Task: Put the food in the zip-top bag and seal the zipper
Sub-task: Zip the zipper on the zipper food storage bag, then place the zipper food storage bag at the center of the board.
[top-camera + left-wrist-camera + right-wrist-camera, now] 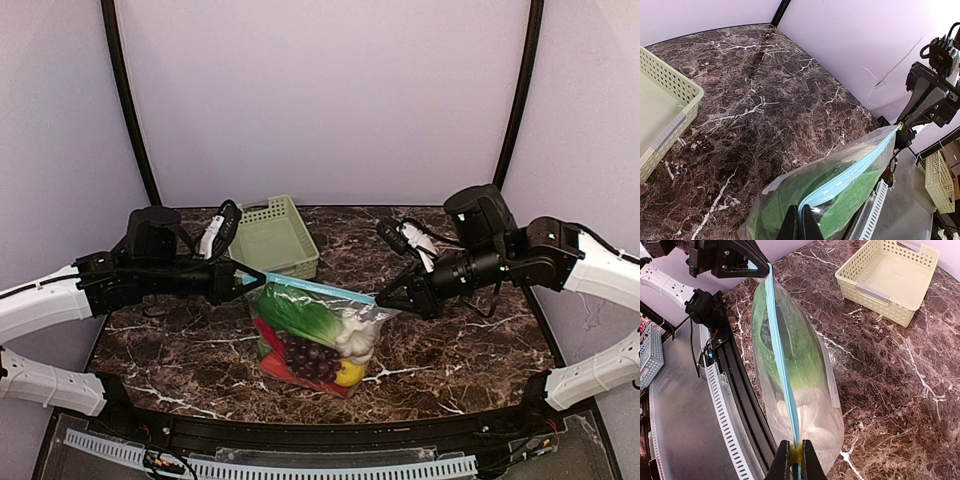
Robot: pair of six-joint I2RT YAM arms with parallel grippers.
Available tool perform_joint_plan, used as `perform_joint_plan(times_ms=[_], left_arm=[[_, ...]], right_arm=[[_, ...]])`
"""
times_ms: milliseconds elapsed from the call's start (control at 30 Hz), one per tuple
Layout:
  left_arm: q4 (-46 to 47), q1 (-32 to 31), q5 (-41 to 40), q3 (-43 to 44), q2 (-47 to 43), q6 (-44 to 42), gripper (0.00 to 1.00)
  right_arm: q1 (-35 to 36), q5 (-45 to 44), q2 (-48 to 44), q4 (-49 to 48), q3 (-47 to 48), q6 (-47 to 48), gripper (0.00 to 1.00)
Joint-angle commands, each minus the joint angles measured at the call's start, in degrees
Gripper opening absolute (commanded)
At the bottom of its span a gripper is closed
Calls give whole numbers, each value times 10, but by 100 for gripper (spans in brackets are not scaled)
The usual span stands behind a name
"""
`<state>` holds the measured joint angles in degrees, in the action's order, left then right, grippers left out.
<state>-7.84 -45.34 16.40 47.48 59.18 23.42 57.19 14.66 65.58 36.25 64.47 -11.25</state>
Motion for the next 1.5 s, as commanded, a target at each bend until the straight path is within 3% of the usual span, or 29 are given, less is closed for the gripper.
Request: perform_joint_plan(times_ms=[0,633,767,800,833,900,933,1033,1100,1233,1467], left_arm=[[-14,19,-42,-13,-22,10,1],[-14,27,-43,-21,-26,13,1],[5,27,-4,-23,-22,5,1],[9,27,8,-22,-20,2,4],[8,27,13,-21,-18,-1,9],[4,27,17,-16,-13,-5,34],[2,27,17,-13,-11,-6,54],[3,28,14,-10,-12,-6,89],[4,27,8,-9,-18,-8,97],[-24,29,-44,-4,-25,-9,99],[-65,53,-75,-11,-44,4,99]], right_arm=[[-11,-23,-23,38,-11,-5,0],[-25,-36,-43,50,-21,-8,0],[-25,-29,-38,42,-20,-15,0],[-25,-26,-38,35,-22,-22,0],[-25,-19,-37,25,-26,-28,8],[-26,-6,-36,1,-32,-42,27],[-25,-5,-36,-9,-34,-48,35],[-26,-22,-35,-24,-35,-64,52],[-26,-44,-36,-24,-33,-72,66],[-29,-77,-49,-22,-31,-85,86],[-51,-90,-62,-21,-32,-97,96]])
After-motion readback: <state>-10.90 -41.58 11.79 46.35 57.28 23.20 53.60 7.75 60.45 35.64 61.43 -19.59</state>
